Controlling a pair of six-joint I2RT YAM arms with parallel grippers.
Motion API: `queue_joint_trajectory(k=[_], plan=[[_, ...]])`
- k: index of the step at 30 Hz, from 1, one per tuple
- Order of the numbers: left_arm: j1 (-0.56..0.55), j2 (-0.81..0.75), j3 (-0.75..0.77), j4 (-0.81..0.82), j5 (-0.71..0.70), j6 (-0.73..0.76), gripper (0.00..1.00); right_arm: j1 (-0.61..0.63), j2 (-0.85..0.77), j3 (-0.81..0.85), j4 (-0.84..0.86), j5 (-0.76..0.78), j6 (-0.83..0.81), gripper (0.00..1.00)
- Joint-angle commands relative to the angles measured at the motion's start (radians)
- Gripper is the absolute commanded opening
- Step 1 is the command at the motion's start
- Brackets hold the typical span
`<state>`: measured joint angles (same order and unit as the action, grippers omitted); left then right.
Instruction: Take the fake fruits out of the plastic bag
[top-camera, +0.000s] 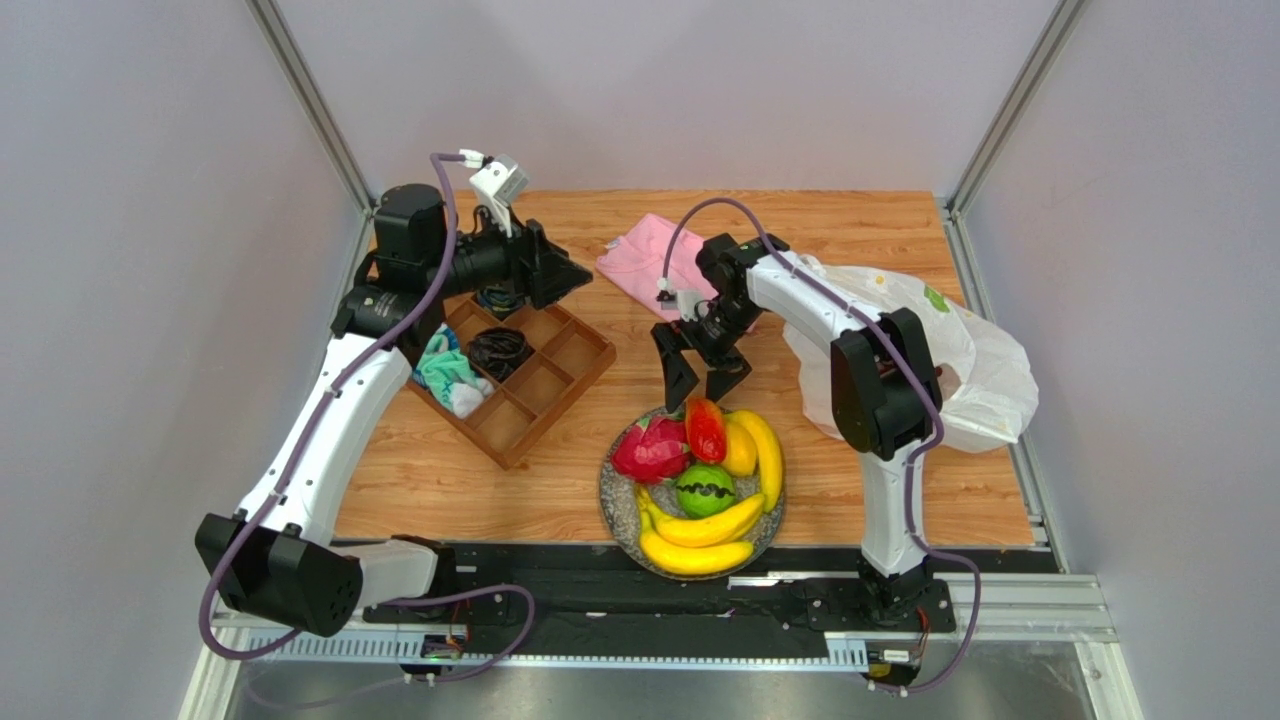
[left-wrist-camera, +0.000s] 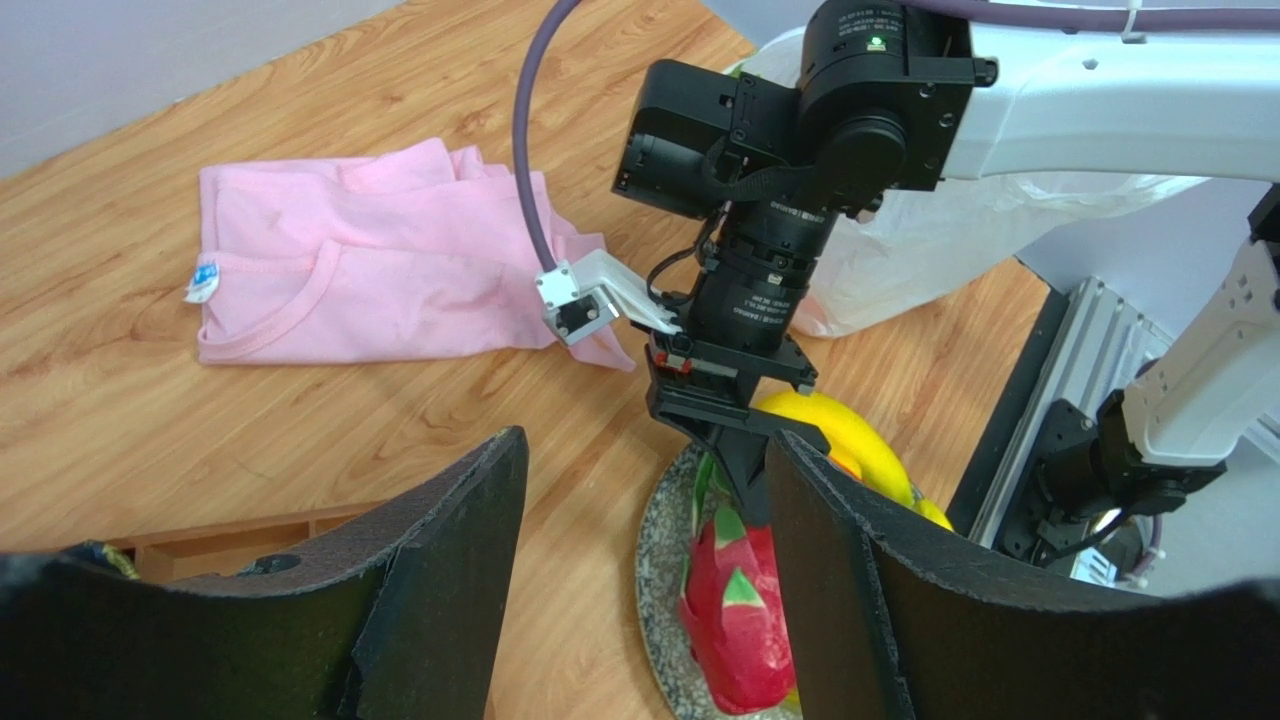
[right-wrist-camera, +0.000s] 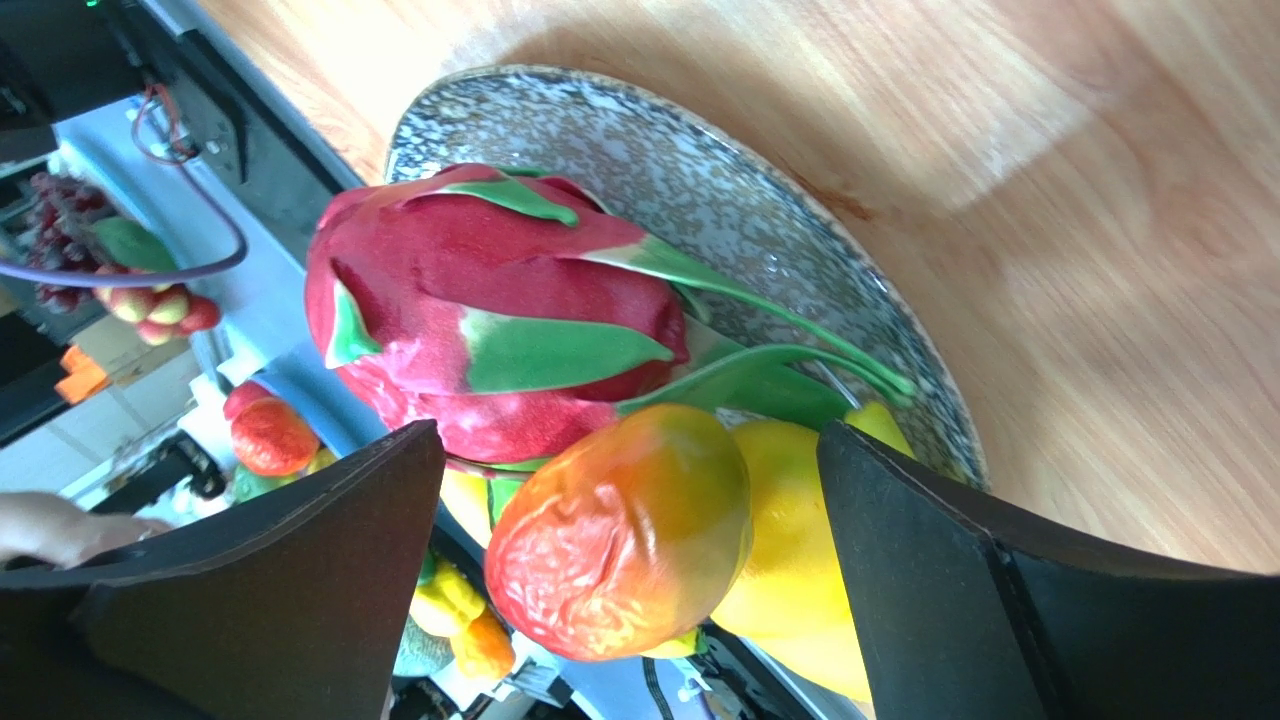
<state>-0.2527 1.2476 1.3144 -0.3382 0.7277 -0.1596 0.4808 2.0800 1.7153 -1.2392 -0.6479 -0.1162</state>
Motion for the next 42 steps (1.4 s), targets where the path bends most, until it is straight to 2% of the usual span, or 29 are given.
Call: queue_joint_trajectory(k=[1,7,8,10,11,17,20,26,36,39,40,42], plan=[[0.001,0.006,0.002,0.06,0.035,-0.027,0.68,-0.007,-0.095,0.02,0.0,0.068,0.006,1.0],[-0.003,0.013,-0.003,0.082,0.044,-0.046,0.67,-0.015,-0.115,-0.002,0.006,0.109,0.0,0.99],[-0.005,0.015,-0.001,0.08,0.044,-0.046,0.67,-0.016,-0.113,-0.006,0.01,0.123,0.0,0.92],[-0.008,0.019,0.0,0.082,0.044,-0.046,0.67,-0.015,-0.107,0.0,0.009,0.126,-0.013,0.85],[-0.011,0.021,0.003,0.082,0.044,-0.046,0.67,-0.015,-0.095,0.006,0.0,0.123,-0.014,0.77],[-0.017,0.032,0.005,0.082,0.045,-0.046,0.67,-0.015,-0.107,-0.019,-0.054,0.068,-0.014,0.51],[-0.02,0.035,0.0,0.085,0.045,-0.047,0.67,-0.015,-0.133,-0.085,-0.051,0.057,0.0,0.49],[-0.022,0.033,-0.01,0.088,0.047,-0.052,0.67,-0.007,-0.132,-0.131,0.001,0.054,0.053,0.48],[-0.023,0.024,-0.02,0.093,0.045,-0.054,0.67,0.007,-0.089,-0.062,0.027,0.07,0.079,0.52],[-0.025,0.024,-0.023,0.093,0.045,-0.055,0.67,0.008,-0.072,0.001,0.023,0.106,0.075,0.64],[-0.025,0.024,-0.024,0.093,0.045,-0.054,0.67,0.002,-0.069,0.024,0.017,0.123,0.067,0.71],[-0.025,0.026,-0.024,0.093,0.045,-0.057,0.67,-0.001,-0.064,0.085,-0.011,0.139,0.04,0.75]])
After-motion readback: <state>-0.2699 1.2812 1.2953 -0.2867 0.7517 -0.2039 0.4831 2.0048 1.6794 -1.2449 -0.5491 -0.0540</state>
